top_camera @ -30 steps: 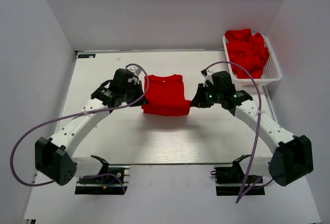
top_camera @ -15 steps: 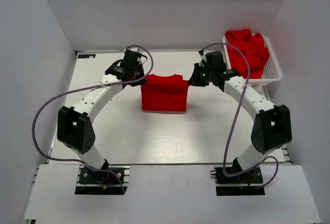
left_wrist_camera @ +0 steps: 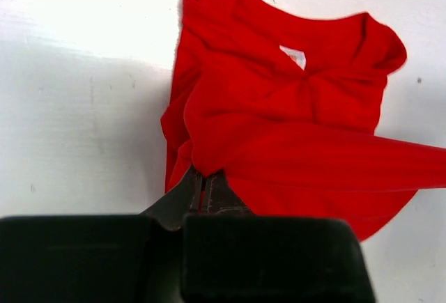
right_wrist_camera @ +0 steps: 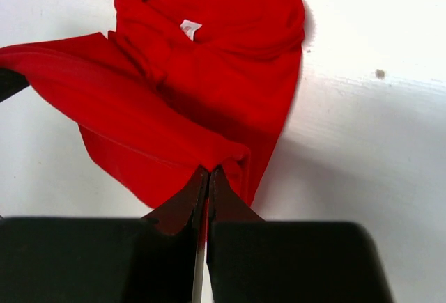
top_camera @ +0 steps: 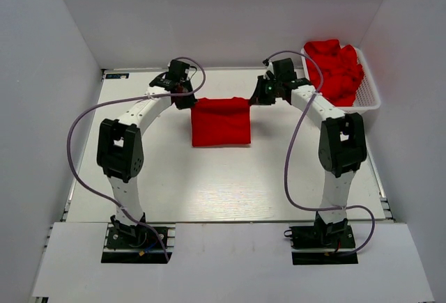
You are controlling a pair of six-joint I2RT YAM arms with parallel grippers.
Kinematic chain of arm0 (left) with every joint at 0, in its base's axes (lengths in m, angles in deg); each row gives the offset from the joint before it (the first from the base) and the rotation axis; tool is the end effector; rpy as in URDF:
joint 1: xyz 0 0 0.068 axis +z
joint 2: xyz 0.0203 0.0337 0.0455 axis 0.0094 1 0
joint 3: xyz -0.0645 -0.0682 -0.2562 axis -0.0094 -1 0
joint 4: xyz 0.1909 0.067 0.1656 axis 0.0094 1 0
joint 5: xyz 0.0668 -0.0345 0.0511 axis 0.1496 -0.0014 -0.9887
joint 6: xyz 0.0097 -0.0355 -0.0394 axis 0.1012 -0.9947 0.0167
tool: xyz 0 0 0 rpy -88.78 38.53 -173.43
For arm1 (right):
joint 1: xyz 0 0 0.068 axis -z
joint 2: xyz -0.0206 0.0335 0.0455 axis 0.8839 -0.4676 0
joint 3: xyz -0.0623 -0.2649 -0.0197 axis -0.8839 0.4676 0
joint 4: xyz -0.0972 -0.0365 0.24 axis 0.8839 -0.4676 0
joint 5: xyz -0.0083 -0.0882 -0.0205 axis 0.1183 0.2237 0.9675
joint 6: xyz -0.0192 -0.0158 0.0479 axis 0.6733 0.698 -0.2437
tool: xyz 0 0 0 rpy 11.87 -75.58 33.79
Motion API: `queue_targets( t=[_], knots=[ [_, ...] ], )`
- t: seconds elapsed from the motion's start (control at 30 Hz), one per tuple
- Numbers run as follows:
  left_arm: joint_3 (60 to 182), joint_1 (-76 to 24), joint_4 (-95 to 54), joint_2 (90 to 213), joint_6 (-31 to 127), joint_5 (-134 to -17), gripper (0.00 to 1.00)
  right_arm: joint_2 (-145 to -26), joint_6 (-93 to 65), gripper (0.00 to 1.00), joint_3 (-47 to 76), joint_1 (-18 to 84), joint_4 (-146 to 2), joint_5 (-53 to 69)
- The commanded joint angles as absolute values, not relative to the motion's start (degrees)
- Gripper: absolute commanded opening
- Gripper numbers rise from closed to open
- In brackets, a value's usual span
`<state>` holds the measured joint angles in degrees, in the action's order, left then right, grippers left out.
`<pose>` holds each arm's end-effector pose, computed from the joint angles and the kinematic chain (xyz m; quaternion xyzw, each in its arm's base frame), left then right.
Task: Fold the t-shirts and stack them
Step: Fold the long partially folded tshirt into a neat square, then put the neatly folded tshirt into the corner of the board with the left arm
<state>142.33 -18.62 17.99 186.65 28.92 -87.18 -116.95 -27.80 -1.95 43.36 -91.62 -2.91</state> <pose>0.4067 -0.1389 0.2578 -0.1085 0.9436 -0.1051 0.2945 0.4254 0.1564 0.2550 -0.0507 0.9001 0.2754 0.3337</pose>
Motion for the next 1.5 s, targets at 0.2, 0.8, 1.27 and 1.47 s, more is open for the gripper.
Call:
queue_targets(
  t=[0.2, 0.8, 1.27, 1.47],
  knots=[
    [152.69, -13.97, 14.03, 196.75, 29.43, -83.42, 0.0, -128.29, -27.09, 0.0, -13.8, 45.51, -86.63, -6.29],
    [147.61, -12.37, 7.87, 195.62, 35.13, -75.24, 1.0, -123.14, -26.05, 0.9, -8.03, 46.04, -79.67, -7.1],
    [138.12, -15.19, 5.59, 197.46, 39.44, -70.67, 0.69, -98.6, -24.71, 0.9, 19.84, 46.56, -80.38, 5.92],
    [139.86, -15.72, 5.58, 200.97, 40.67, -70.66, 0.16, -91.84, -25.77, 0.9, 27.57, 47.09, -80.12, 10.48]
  ],
)
